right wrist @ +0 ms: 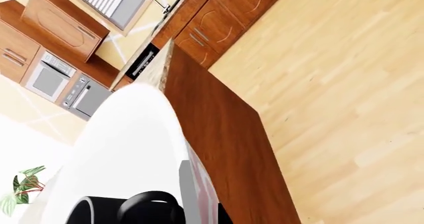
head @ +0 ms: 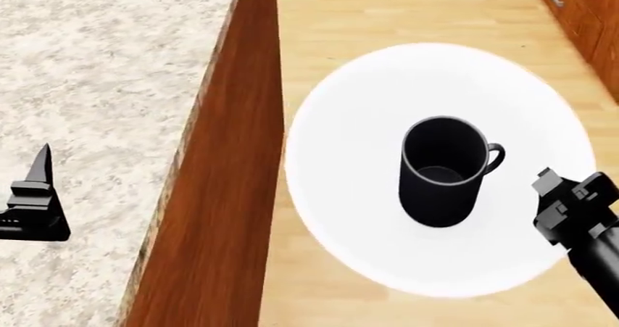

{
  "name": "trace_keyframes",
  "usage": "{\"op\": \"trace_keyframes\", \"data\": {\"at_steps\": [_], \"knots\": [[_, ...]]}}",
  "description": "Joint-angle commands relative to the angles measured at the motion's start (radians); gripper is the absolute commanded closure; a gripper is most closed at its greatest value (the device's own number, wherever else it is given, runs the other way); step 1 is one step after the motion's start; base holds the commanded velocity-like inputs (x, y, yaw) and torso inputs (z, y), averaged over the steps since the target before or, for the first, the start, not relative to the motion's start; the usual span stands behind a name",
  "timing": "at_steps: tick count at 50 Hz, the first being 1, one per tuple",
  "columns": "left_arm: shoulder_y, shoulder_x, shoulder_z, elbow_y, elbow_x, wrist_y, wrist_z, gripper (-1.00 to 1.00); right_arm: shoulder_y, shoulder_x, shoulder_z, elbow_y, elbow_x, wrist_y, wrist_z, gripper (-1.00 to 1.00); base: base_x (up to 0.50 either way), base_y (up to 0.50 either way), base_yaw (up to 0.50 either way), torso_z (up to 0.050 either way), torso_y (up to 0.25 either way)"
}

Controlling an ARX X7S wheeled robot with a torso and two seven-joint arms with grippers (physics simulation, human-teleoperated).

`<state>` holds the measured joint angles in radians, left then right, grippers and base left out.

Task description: Place the cup inside the bowl on the dining table and move the bowl to any counter.

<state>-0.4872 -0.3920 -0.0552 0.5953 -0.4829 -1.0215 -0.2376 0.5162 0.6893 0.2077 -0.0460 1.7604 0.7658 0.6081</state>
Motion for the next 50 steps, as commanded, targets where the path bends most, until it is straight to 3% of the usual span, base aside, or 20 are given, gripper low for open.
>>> {"op": "trace_keyframes", "data": {"at_steps": [1, 31, 50], "knots": [[-0.004, -0.007, -0.01, -0.001, -0.004, 0.003, 0.007, -1.0, 0.012, -0.003, 0.011, -0.003, -0.016, -0.016, -0.036, 1.0, 0.16, -0.5, 0.0, 0.0, 0.0], [-0.003, 0.0, 0.012, -0.007, -0.001, 0.013, -0.011, -1.0, 0.01, 0.005, -0.001, -0.016, -0.062, -0.025, -0.092, 1.0, 0.37, -0.41, 0.0, 0.0, 0.001], [-0.002, -0.008, 0.002, -0.007, -0.013, 0.012, -0.012, -1.0, 0.01, 0.008, -0.002, -0.019, -0.069, -0.031, -0.095, 1.0, 0.49, -0.23, 0.0, 0.001, 0.002]]}}
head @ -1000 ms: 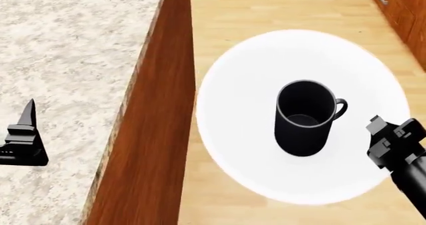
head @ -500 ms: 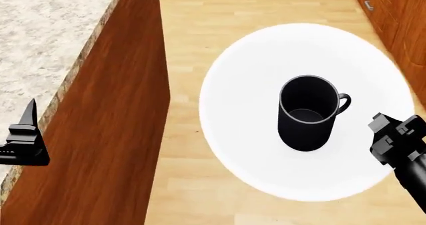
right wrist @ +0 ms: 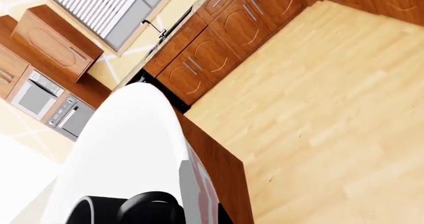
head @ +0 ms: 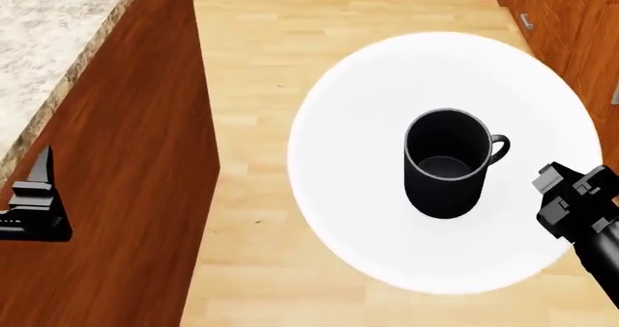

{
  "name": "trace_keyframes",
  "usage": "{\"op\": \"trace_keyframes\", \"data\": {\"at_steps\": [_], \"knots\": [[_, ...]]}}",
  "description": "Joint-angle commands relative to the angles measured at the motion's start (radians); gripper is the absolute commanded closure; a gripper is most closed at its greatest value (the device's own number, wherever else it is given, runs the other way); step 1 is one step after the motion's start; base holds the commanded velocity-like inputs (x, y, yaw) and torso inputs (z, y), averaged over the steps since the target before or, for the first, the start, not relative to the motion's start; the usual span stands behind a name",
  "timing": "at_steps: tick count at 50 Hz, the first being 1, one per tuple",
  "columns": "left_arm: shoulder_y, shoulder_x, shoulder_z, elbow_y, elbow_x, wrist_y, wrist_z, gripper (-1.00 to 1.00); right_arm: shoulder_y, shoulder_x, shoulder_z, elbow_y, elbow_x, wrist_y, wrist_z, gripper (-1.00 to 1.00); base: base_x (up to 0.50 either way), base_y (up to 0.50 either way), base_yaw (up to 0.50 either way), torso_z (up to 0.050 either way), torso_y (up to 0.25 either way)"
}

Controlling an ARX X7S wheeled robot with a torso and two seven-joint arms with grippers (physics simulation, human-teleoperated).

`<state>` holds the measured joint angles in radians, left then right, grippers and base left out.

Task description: Place the cup inside the bowl on the dining table and move the bowl to any counter.

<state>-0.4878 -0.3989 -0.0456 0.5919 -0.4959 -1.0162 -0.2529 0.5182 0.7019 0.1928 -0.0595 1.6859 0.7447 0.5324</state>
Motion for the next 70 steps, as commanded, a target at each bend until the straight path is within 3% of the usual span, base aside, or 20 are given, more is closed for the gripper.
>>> {"op": "trace_keyframes", "data": {"at_steps": [1, 70], "knots": [[-0.001, -0.003, -0.01, -0.003, -0.002, 0.005, 0.004, -1.0, 0.009, -0.004, 0.012, -0.006, 0.005, -0.01, -0.019, 1.0, 0.5, -0.15, 0.0, 0.0, 0.0], [0.0, -0.017, 0.011, -0.011, -0.013, 0.017, -0.014, -1.0, 0.013, -0.005, 0.008, -0.008, 0.029, -0.019, -0.02, 1.0, 0.5, -0.15, 0.0, 0.0, 0.002]]}}
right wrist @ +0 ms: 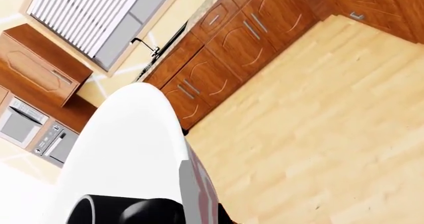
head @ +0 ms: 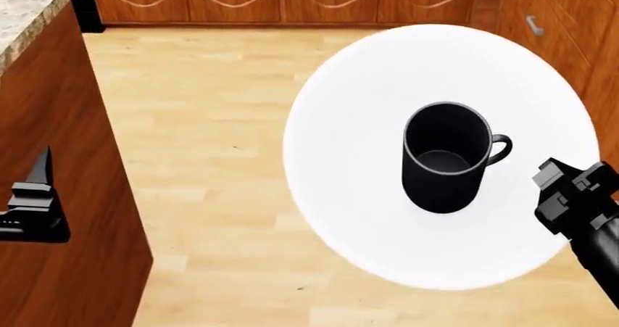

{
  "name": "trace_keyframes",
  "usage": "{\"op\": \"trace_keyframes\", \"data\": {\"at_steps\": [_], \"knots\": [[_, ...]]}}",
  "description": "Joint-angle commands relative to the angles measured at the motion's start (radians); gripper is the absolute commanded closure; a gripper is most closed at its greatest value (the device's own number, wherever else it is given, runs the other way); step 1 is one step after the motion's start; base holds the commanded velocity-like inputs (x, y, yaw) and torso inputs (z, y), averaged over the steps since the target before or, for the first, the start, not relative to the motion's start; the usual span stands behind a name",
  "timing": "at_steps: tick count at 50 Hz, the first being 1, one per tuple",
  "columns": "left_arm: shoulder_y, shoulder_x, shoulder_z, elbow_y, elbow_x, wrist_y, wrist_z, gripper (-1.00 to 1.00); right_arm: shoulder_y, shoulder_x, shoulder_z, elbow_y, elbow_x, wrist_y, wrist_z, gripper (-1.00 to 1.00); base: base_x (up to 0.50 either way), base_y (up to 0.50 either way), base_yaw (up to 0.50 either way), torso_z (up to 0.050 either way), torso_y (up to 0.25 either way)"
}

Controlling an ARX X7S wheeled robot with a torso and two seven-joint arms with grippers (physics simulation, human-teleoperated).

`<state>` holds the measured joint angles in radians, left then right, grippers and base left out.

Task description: Place the cup inside the bowl on the dining table and move the bowl to any counter.

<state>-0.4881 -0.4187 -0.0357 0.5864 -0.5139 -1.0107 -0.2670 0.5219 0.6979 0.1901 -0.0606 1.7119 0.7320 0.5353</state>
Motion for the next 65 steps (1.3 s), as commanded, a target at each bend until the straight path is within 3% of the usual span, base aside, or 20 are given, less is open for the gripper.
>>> {"op": "trace_keyframes", "data": {"at_steps": [1, 65], "knots": [[0.001, 0.003, 0.0, -0.006, 0.005, 0.011, 0.0, -1.0, 0.009, -0.001, 0.01, -0.007, 0.003, -0.006, -0.022, 1.0, 0.5, -0.11, 0.0, 0.0, 0.0], [0.008, -0.01, -0.004, -0.013, -0.014, 0.031, -0.009, -1.0, 0.006, 0.006, -0.001, -0.011, 0.013, -0.006, -0.03, 1.0, 0.5, 0.0, 0.0, 0.0, 0.002]]}}
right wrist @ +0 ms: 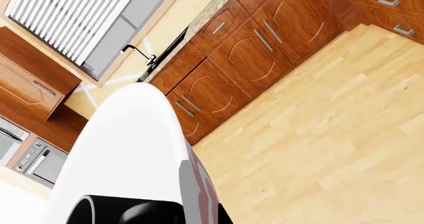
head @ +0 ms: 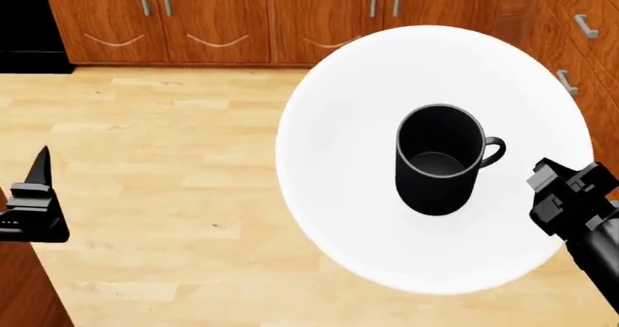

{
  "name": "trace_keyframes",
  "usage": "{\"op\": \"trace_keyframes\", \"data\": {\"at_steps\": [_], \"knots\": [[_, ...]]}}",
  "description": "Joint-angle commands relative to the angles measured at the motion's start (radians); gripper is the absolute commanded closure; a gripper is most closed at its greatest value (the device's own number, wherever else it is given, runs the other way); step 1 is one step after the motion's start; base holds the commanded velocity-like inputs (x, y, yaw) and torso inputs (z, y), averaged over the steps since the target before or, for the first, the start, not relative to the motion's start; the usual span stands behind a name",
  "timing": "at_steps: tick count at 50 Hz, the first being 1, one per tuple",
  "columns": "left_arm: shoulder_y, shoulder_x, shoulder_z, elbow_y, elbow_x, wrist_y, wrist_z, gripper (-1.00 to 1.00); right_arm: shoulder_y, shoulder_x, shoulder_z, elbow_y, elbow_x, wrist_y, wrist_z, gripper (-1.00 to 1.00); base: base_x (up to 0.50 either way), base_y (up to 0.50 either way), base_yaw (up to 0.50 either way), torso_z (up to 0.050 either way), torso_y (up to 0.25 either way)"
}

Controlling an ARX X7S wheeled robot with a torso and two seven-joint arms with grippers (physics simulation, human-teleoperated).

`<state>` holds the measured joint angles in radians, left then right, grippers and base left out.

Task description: Place the cup inside the bowl on the dining table and move the bowl to any counter.

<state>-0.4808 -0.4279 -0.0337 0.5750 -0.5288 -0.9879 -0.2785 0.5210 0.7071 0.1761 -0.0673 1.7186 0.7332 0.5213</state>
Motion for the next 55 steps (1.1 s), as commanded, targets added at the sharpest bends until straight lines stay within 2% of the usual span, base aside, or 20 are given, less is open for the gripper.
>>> {"op": "trace_keyframes", "data": {"at_steps": [1, 55], "knots": [[0.001, -0.001, -0.005, -0.003, 0.001, 0.009, 0.003, -1.0, 0.007, -0.003, 0.013, -0.004, 0.007, -0.008, -0.016, 1.0, 0.5, 0.0, 0.0, 0.0, 0.0], [-0.009, -0.001, 0.012, -0.013, -0.005, 0.017, -0.016, -1.0, 0.006, 0.005, 0.003, -0.005, 0.009, -0.009, -0.019, 1.0, 0.5, 0.0, 0.0, 0.0, 0.002]]}}
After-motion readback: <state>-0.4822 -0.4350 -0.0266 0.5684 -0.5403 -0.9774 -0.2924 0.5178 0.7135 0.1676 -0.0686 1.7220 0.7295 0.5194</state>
